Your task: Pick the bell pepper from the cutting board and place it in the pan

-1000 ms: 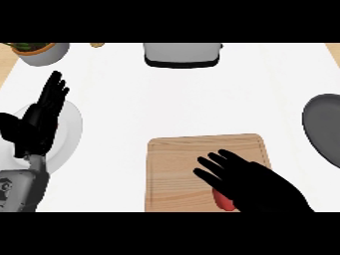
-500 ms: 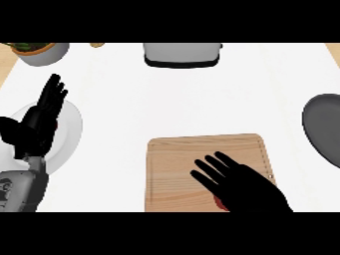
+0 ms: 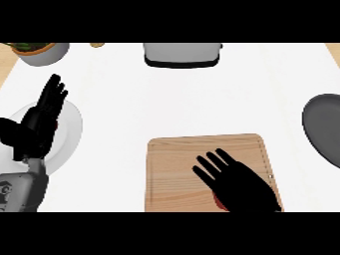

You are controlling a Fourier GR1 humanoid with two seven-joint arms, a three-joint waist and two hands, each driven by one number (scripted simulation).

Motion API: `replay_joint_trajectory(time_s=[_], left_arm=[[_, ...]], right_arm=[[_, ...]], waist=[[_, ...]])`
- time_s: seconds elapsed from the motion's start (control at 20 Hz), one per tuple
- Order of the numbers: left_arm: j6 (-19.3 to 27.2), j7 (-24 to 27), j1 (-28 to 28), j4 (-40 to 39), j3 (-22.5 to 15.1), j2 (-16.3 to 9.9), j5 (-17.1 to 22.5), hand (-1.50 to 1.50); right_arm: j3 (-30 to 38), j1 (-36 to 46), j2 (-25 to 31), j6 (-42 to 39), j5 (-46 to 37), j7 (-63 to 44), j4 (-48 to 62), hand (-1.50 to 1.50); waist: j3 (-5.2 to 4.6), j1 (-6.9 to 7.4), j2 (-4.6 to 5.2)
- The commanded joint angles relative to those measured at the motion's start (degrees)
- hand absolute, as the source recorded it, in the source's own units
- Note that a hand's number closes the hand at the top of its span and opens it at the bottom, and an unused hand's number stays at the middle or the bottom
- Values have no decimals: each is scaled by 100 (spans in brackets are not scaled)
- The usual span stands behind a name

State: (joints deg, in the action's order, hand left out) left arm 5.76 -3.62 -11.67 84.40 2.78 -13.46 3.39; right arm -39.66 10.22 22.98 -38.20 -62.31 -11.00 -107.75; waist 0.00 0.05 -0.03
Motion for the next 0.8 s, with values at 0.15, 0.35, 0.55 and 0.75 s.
replay_joint_trajectory(time_s=[0.15,0.35,0.55,0.75], left_arm=[[-50,-66,-105,2,108,149,-72,0],[-14,-249,-178,50,163,178,-61,0],[48,-323,-249,65,88,236,-262,0],[-72,-379,-415,-25,272,151,-187,0]], right_arm=[[53,-15,-383,14,-460,281,490,-150],[-277,-84,-580,186,-910,163,845,-150],[308,84,-190,141,-797,834,1042,-150],[-110,-350,-531,230,-1232,524,1097,-150]], waist=[[0,-1,2],[0,-2,0],[0,-4,2],[0,-16,1]])
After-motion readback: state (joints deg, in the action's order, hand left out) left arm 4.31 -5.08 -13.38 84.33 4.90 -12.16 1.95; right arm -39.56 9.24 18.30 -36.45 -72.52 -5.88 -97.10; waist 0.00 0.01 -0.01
